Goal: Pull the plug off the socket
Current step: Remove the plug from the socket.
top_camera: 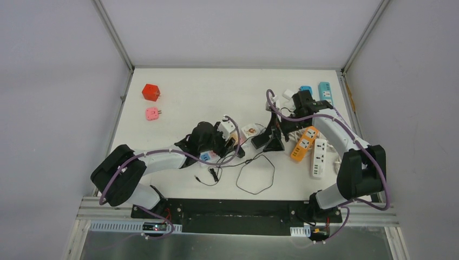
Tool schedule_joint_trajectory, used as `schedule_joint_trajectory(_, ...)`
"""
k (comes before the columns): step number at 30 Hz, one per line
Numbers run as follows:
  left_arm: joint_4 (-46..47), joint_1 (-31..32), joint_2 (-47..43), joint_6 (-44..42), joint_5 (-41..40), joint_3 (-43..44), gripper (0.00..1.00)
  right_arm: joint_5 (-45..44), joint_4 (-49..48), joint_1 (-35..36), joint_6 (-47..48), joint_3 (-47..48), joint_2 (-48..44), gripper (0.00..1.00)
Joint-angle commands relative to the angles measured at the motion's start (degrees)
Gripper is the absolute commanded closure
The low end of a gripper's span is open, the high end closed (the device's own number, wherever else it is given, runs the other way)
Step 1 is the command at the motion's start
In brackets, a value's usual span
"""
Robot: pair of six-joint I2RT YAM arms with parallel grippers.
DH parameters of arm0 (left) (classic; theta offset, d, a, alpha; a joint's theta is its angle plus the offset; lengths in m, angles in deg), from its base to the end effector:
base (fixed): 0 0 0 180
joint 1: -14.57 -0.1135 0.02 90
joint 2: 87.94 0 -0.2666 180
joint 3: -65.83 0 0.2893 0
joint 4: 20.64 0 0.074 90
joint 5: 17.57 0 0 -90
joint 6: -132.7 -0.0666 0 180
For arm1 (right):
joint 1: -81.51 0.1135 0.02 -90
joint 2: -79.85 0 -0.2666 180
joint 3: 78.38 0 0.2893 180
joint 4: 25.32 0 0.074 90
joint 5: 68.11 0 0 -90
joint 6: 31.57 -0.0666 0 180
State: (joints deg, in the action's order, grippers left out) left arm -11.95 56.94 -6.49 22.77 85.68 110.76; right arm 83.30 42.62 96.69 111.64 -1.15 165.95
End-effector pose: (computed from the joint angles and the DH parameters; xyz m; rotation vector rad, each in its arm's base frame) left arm 0.2377 -0.2375 0.1402 1.1959 1.6981 -0.4791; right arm 0.2857 0.1381 0.2318 -1.4326 1.8256 1.2127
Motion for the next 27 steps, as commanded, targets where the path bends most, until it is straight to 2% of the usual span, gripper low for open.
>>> schedule_joint_trajectory(1, 6.7, -0.5, 1.0, 13.8, -16.3, 0.3, 1.0, 0.9, -4.0, 0.1, -3.2, 1.6, 0.3, 0.0)
schedule_joint_trajectory(7, 7.9, 0.1, 3.4, 23.0, -22.4, 1.3, 1.0, 0.4, -9.7, 1.2, -9.2, 0.2, 1.2, 0.0)
schedule_joint_trajectory(11, 9.0, 1.2, 5.2, 25.8, -23.7, 1.8, 1.0, -2.8, -18.2, 2.8, -16.7, -2.2, 1.1, 0.0)
schedule_joint_trajectory(17, 10.1, 1.5, 5.8, 27.8, -21.9, 0.7, 1.0, -8.8, -30.5, 5.6, -26.1, -5.8, 0.8, 0.01)
schedule_joint_trajectory(22, 9.0, 1.4, 4.8, 30.0, -19.5, -0.2, 1.0, -8.8, -36.2, 8.3, -26.1, -5.3, 2.9, 0.01)
schedule_joint_trajectory(24, 8.9, 1.4, 4.2, 31.0, -19.3, -0.8, 1.0, -13.8, -39.6, 8.4, -36.1, -4.3, 5.1, 0.07)
schedule_joint_trajectory(27, 8.2, 1.5, 3.9, 32.6, -18.6, -1.2, 1.0, -13.2, -42.4, 8.5, -43.6, -3.6, 7.8, 0.1)
